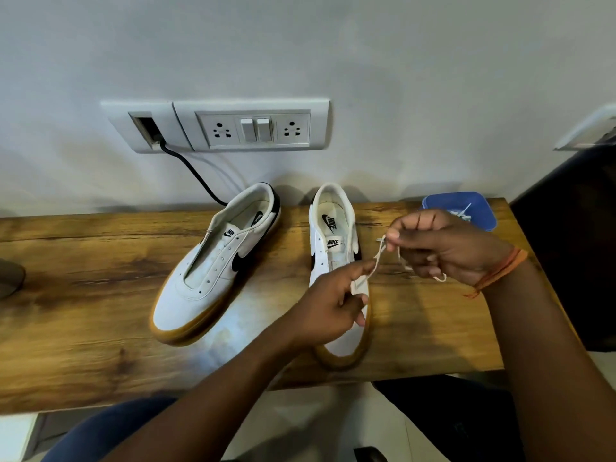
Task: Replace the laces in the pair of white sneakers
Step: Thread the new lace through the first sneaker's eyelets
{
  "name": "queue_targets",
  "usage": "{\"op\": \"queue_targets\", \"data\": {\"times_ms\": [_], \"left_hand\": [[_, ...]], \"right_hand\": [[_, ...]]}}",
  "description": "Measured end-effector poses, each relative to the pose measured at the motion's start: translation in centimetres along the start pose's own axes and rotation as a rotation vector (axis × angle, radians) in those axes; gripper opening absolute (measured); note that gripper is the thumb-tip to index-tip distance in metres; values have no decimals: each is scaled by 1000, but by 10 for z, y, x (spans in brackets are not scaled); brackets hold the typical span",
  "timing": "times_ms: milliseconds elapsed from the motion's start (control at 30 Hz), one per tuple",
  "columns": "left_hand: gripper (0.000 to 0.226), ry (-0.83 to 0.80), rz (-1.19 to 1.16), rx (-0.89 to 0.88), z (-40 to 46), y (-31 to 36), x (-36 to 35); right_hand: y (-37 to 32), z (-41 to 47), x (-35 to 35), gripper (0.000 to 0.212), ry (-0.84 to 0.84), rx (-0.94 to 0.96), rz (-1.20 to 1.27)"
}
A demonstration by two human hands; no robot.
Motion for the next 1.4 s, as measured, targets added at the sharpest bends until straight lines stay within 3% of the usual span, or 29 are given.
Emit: {"op": "queue_targets", "data": {"times_ms": [167,333,433,567,733,867,1033,1167,1300,1400], "left_hand": [[43,-171,266,4,-9,-13,-23],[40,-276,267,1,-11,-17,-35],[21,-182,34,70,-3,-13,-25],[18,154,-256,41,6,16,15],[38,420,79,-190,1,38,53],[19,372,395,-378,-4,53,52],[19,337,606,-308,-3,39,52],[26,146,837,-175,3,8,40],[27,51,889,-136,3,3,31],[26,30,923,-158,2,6,27]], "right_hand": [[-6,-3,32,26,132,198,378],[4,0,52,28,240,248,446],[5,3,42,31,206,221,325],[2,12,7,39,77,153,57],[2,20,-23,17,-44,70,-67],[4,22,-27,17,-51,48,-69],[2,16,4,26,79,112,142],[9,9,43,30,282,151,447],[19,2,60,38,432,108,661],[18,-1,63,36,456,145,813]]}}
Point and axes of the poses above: each hand's wrist, its own z-axis towards the middle knuckle, its own x-axis out of the back of the hand, y = z × x, the point moved 7 cm from there along z, towards the middle knuckle, and after that the axes turned 13 degrees about -z, right-handed, at the moved point
